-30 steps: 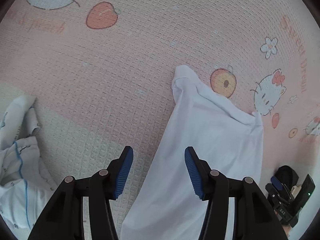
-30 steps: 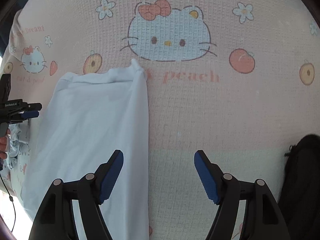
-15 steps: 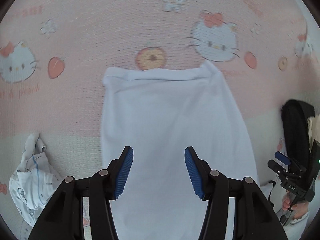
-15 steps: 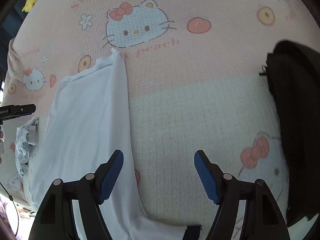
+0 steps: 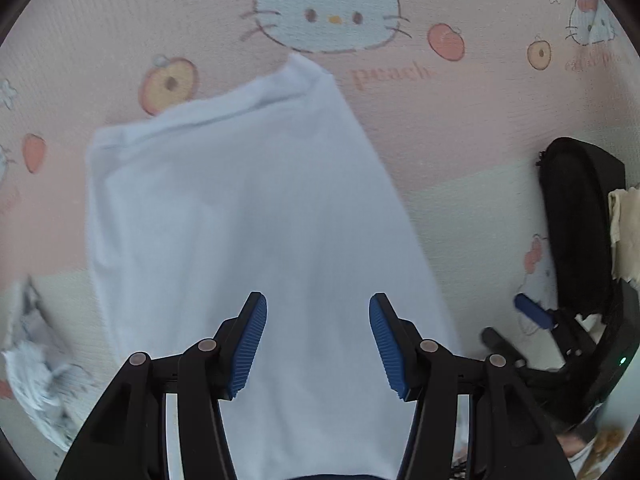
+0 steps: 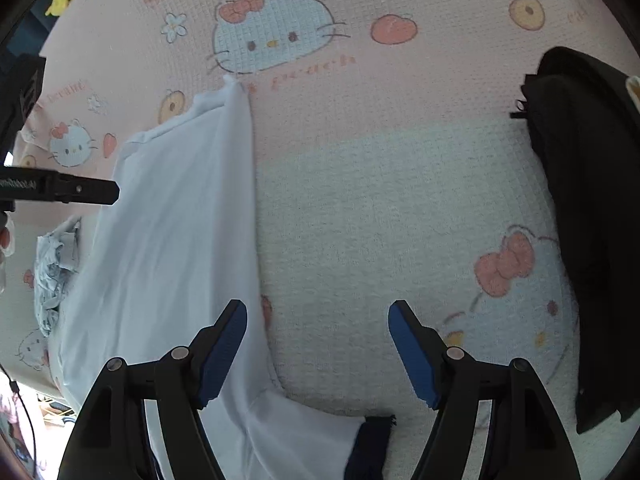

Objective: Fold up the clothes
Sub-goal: 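Grasp the shirt side edge with the left gripper to smooth it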

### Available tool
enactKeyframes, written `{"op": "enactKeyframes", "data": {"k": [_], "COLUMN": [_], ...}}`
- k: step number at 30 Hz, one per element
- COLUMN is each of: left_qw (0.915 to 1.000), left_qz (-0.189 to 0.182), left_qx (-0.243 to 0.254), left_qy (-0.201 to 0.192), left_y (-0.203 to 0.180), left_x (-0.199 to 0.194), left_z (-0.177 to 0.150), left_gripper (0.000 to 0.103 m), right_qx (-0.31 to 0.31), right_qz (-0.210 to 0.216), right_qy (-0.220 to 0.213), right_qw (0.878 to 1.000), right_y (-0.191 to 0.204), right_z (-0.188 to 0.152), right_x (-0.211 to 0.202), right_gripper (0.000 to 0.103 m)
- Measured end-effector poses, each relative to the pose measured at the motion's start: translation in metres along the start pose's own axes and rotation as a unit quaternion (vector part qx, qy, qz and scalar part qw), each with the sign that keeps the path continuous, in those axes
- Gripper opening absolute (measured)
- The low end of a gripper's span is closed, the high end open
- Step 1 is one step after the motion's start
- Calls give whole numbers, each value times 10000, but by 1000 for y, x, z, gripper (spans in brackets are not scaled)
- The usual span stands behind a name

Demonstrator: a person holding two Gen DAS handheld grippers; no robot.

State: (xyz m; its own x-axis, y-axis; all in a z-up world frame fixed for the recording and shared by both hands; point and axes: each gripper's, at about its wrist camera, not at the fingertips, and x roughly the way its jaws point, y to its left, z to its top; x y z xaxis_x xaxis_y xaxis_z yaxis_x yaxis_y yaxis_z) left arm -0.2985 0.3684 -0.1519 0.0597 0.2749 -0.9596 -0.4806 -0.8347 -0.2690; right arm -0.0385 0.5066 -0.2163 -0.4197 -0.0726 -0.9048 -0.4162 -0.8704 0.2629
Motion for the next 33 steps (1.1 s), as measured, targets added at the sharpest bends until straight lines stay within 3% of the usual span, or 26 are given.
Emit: {"op": "enactKeyframes", "data": {"k": [4, 9, 13, 17, 20, 26, 29, 33], "left_qw": [9993, 9983, 9984, 9970, 9951, 9968, 9967, 9967], "left_qz": [-325, -407, -295, -599, -803, -373, -116, -372], "left_qx": [157, 402, 421, 237, 121, 596, 793, 714], "left_qy": [83, 103, 234, 423, 556, 368, 140, 42], "left_y": [-35, -62, -65, -64, -63, -77, -79, -63], "left_x": [14, 30, 45, 58, 67, 74, 76, 76], "left_z": [-6, -1, 0, 1, 1, -4, -11, -18], "left_gripper": [50, 50, 50, 50, 50, 49, 14, 13], "right_qx": [218, 325, 185, -55, -302, -422, -439, -334], "right_qz": [100, 255, 448, 274, 226, 469, 608, 817], "right_qy": [138, 229, 233, 309, 288, 250, 229, 291], "right_qw": [9996, 9989, 9986, 9991, 9989, 9977, 9969, 9957], "right_y": [-6, -7, -6, -4, 2, 16, 22, 28], "right_z": [1, 5, 8, 1, -5, -4, 0, 2], "right_x": [8, 16, 15, 15, 14, 17, 16, 17], "right_gripper": [73, 72, 64, 62, 49, 44, 44, 44]}}
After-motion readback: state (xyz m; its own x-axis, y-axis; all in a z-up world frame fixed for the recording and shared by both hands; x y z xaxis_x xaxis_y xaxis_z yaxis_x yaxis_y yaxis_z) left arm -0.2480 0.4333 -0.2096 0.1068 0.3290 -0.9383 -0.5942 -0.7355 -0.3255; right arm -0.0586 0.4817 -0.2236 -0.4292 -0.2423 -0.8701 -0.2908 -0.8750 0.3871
